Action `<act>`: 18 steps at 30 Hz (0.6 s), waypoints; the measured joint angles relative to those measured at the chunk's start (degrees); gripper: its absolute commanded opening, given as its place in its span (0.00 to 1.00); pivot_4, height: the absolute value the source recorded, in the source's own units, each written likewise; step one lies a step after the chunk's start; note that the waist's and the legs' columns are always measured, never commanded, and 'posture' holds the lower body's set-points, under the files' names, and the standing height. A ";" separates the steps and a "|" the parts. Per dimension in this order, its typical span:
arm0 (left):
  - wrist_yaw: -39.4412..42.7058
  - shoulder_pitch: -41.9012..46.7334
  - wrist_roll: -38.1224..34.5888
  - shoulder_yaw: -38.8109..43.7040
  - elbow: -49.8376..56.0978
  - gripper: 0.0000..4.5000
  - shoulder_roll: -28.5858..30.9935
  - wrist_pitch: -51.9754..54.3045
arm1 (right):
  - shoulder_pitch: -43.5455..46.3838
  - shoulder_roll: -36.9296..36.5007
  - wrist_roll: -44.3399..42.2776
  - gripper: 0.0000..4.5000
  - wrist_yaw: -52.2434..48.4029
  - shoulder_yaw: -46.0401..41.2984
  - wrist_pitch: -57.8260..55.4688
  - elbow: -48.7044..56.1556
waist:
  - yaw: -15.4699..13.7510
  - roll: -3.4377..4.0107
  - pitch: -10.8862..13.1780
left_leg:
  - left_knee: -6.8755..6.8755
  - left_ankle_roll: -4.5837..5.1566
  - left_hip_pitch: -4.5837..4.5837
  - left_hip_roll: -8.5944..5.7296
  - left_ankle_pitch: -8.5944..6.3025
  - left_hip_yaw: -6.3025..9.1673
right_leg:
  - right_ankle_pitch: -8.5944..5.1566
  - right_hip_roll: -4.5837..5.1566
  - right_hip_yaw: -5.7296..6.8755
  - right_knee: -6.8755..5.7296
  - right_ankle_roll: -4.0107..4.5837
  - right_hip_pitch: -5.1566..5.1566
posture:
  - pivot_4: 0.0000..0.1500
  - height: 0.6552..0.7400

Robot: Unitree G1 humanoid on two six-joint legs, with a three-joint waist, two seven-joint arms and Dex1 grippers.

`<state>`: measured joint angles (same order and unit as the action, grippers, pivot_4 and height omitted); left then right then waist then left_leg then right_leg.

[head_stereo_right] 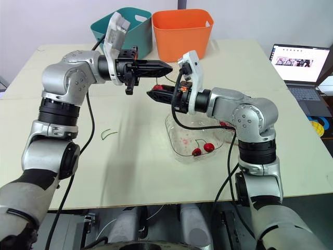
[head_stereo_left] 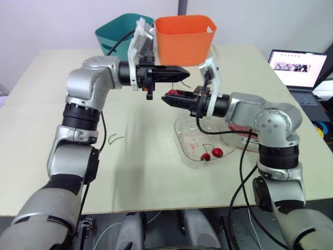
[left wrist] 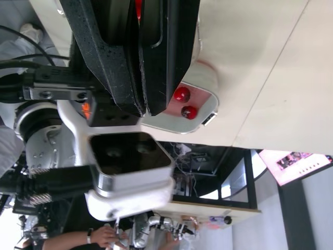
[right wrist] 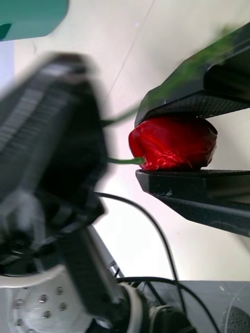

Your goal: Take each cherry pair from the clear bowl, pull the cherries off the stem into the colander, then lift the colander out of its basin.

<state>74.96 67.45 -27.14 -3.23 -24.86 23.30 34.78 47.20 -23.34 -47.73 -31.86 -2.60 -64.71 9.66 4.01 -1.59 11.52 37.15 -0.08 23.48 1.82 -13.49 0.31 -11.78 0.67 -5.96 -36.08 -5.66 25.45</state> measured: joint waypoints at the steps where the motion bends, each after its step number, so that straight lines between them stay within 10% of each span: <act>1: 0.02 0.18 0.23 -0.02 -0.46 0.00 -0.02 -0.28 | -0.45 -0.29 0.15 0.27 0.00 0.13 -0.05 0.44 | 0.00 0.00 0.00 | 0.00 0.00 0.00 0.00 0.00 0.00 | 0.00 0.00 0.00 0.00 0.00 0.00 | 1.00 1.00; 18: -0.09 -1.25 0.56 0.53 -0.26 0.00 0.71 -1.87 | -11.98 -16.02 0.62 0.27 0.29 -10.63 -2.21 5.73 | -0.38 0.00 0.00 | -0.01 0.00 0.05 -0.03 0.00 -0.06 | -0.13 0.07 -0.03 0.11 0.12 -0.01 | 1.00 1.00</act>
<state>74.87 66.20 -26.58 -2.70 -25.12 24.01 32.91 35.22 -39.36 -47.12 -31.57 -13.23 -66.92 15.39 3.63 -1.59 11.52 37.14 -0.08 23.53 1.79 -13.50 0.25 -11.91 0.74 -5.98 -35.97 -5.53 25.44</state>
